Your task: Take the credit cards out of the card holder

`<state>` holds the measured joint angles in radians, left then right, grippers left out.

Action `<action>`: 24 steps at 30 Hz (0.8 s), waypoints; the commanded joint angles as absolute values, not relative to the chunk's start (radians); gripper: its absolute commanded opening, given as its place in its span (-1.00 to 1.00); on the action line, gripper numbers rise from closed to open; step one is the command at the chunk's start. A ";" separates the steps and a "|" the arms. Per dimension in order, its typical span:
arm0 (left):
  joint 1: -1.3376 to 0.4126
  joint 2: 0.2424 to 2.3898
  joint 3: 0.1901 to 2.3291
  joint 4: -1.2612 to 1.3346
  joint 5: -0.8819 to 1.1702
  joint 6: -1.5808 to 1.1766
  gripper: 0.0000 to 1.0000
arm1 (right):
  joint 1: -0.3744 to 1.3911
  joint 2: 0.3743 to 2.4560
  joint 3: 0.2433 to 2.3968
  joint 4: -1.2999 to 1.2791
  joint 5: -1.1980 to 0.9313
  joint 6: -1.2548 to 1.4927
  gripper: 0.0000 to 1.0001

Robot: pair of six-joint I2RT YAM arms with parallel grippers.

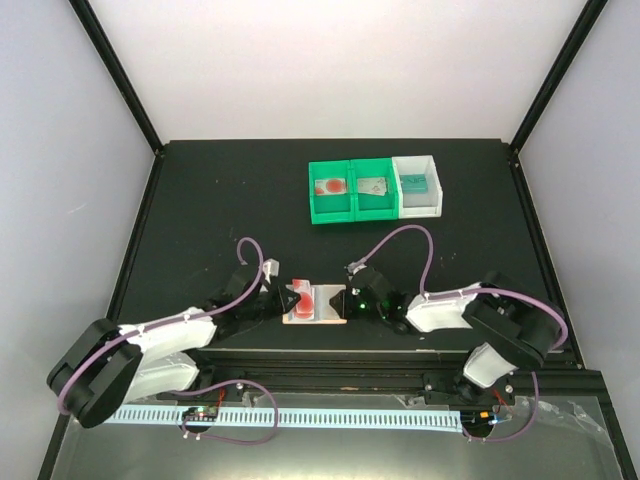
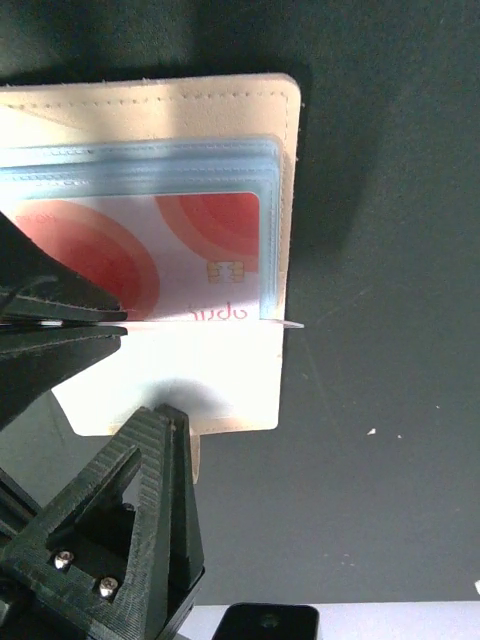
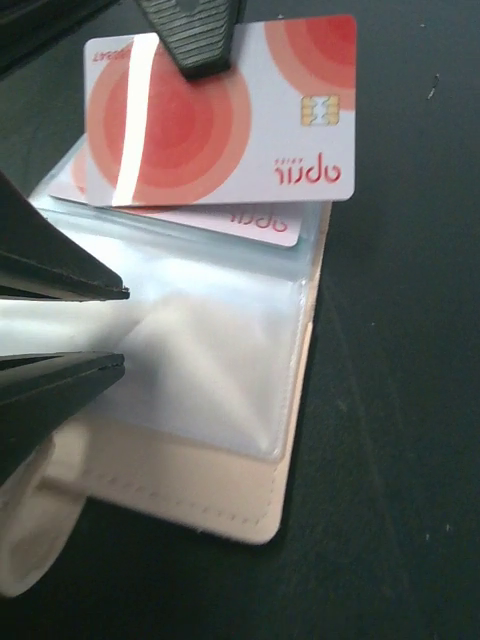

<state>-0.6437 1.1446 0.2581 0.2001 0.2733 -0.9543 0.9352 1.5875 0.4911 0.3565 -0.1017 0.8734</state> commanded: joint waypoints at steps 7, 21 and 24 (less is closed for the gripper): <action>-0.642 0.910 0.209 0.183 0.233 -0.968 -0.97 | 0.929 1.311 0.446 0.237 -0.137 0.838 -0.38; -0.641 0.596 0.143 0.349 0.359 -1.081 -0.97 | 0.928 1.232 0.442 0.555 -0.439 1.040 0.16; -0.641 0.577 0.116 0.428 0.381 -1.128 -0.97 | 0.928 1.253 0.451 0.599 -0.463 1.074 0.17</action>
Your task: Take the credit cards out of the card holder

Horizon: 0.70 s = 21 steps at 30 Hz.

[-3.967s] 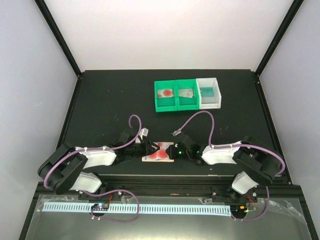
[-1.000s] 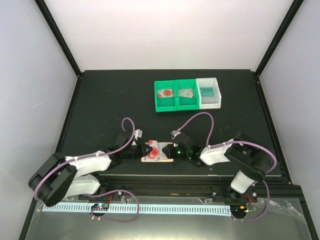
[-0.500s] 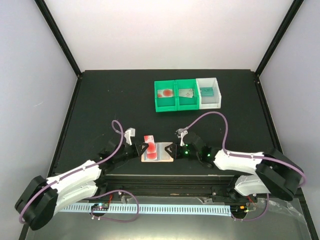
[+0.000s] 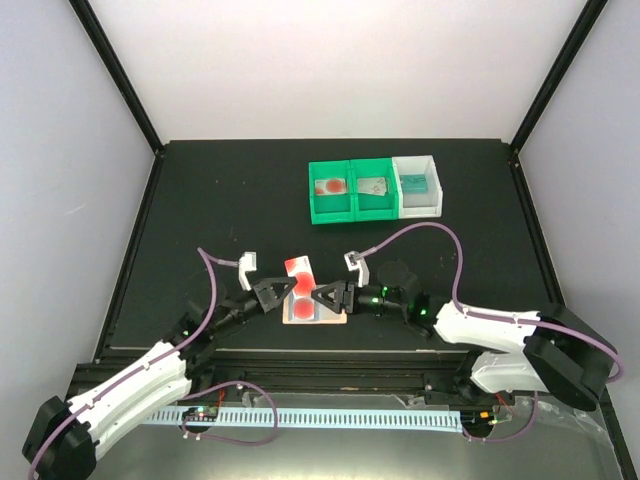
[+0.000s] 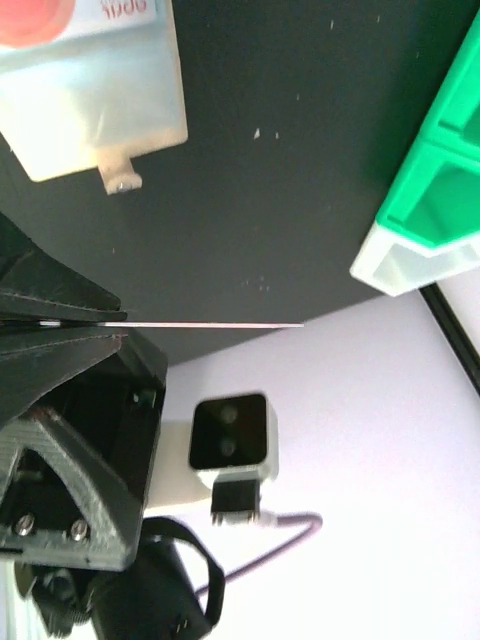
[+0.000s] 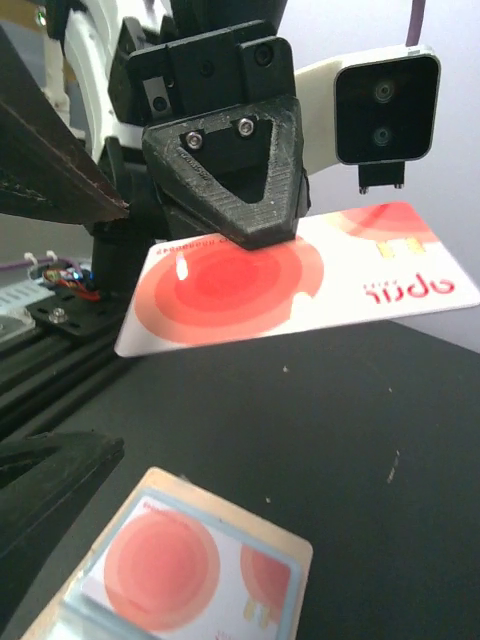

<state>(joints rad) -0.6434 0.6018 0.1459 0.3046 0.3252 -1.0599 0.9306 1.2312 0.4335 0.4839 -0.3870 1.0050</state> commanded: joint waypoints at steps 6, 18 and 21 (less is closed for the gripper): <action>-0.641 0.578 0.097 0.506 0.414 -1.169 -0.97 | 0.928 1.263 0.462 0.631 -0.488 1.080 0.02; -0.641 0.525 0.116 0.465 0.456 -1.160 -0.34 | 0.926 1.237 0.437 0.661 -0.596 0.993 -0.98; -0.640 0.469 0.144 0.340 0.483 -1.097 -0.11 | 0.925 1.189 0.439 0.569 -0.670 0.886 -0.98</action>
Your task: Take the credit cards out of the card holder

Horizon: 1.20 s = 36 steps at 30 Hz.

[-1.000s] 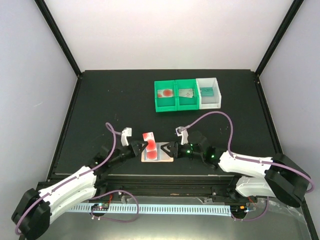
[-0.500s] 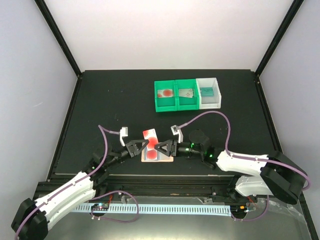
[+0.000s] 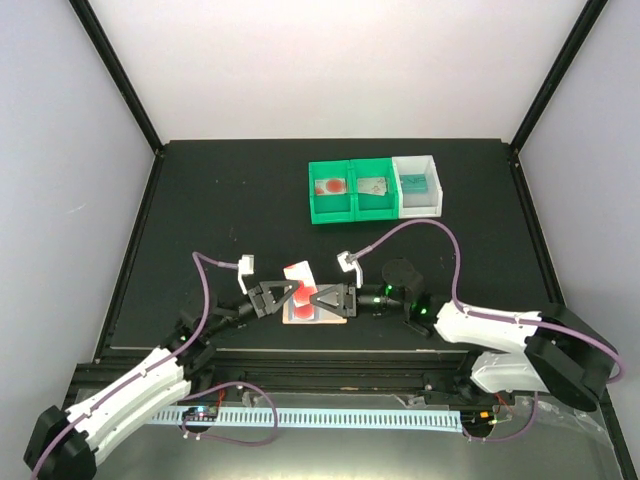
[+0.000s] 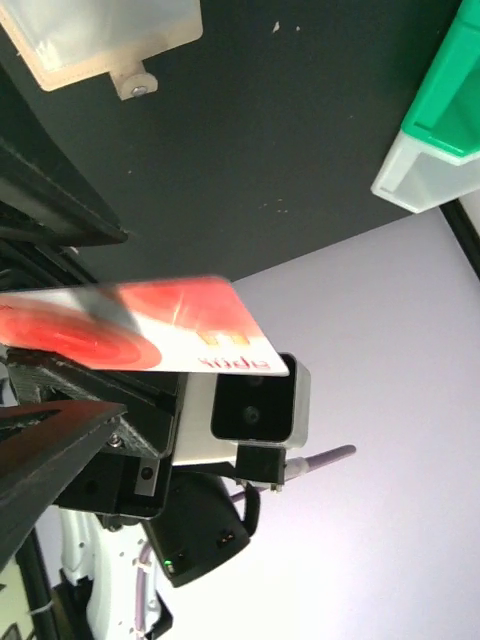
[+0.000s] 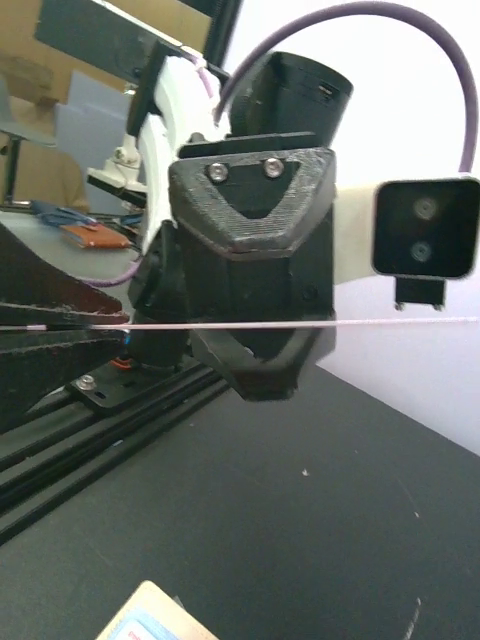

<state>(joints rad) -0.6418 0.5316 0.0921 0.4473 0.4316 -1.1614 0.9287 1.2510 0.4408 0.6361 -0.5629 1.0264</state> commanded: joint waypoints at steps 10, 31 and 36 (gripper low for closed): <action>-0.636 0.293 0.337 -0.177 0.605 -0.809 -0.10 | 0.925 0.907 0.464 0.110 -0.830 0.521 -0.98; -0.634 0.361 0.367 -0.128 0.981 -0.715 -0.32 | 0.925 0.902 0.572 -0.145 -0.992 0.387 -0.98; -0.635 0.406 0.352 -0.102 1.000 -0.721 -0.35 | 0.925 0.910 0.563 -0.130 -1.003 0.397 -0.98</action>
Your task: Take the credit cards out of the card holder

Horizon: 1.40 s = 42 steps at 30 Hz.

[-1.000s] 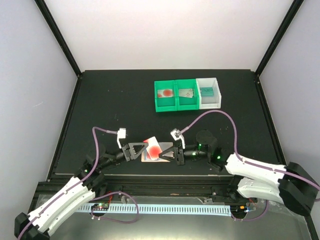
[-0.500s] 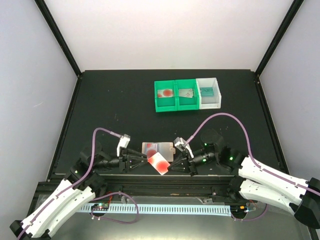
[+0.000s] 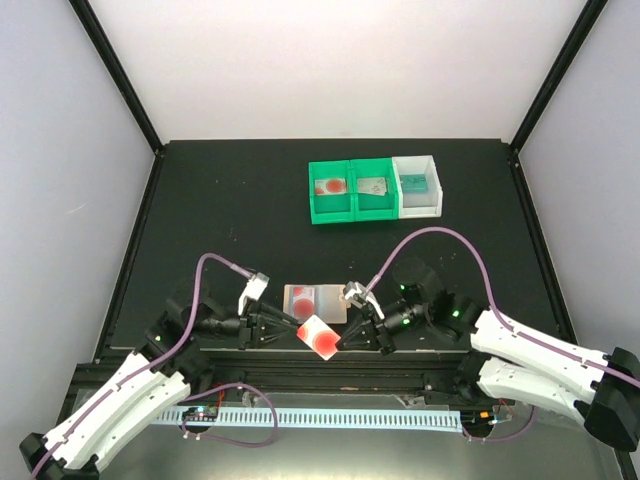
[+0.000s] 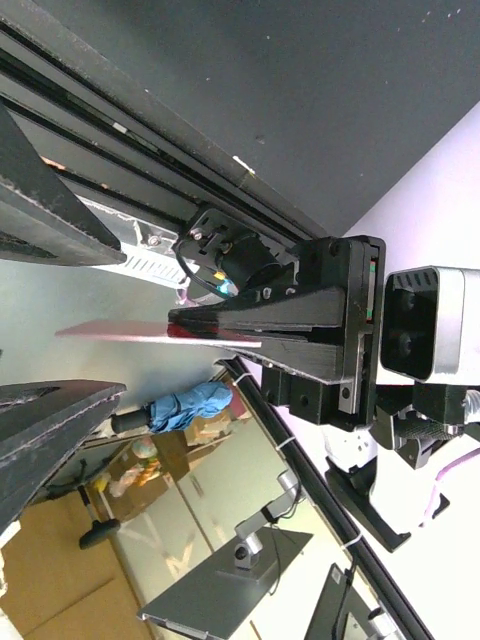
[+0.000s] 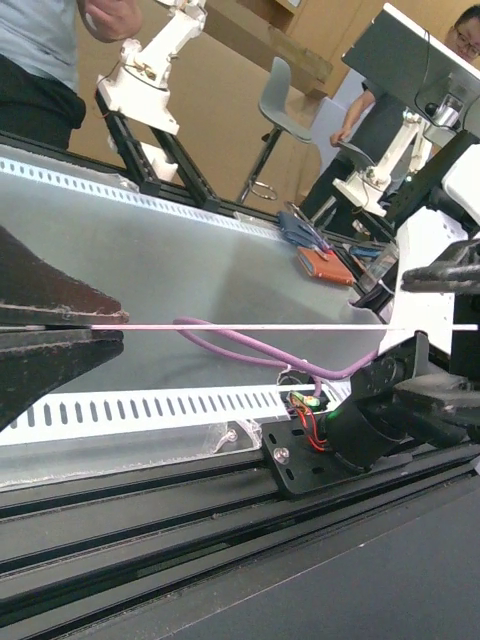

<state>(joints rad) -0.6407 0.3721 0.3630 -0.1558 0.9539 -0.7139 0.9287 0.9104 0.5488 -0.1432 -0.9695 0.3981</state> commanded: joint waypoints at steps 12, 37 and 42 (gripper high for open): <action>-0.635 0.464 0.361 -0.119 1.029 -0.699 -0.97 | 0.925 0.929 0.555 -0.090 -0.989 0.438 -0.98; -0.634 0.512 0.390 -0.124 0.359 -0.730 -0.97 | 0.924 0.773 0.526 -0.151 -0.479 0.618 1.00; -0.634 0.602 0.418 -0.062 0.146 -0.752 -0.97 | 0.925 0.720 0.505 -0.167 -0.365 0.643 1.00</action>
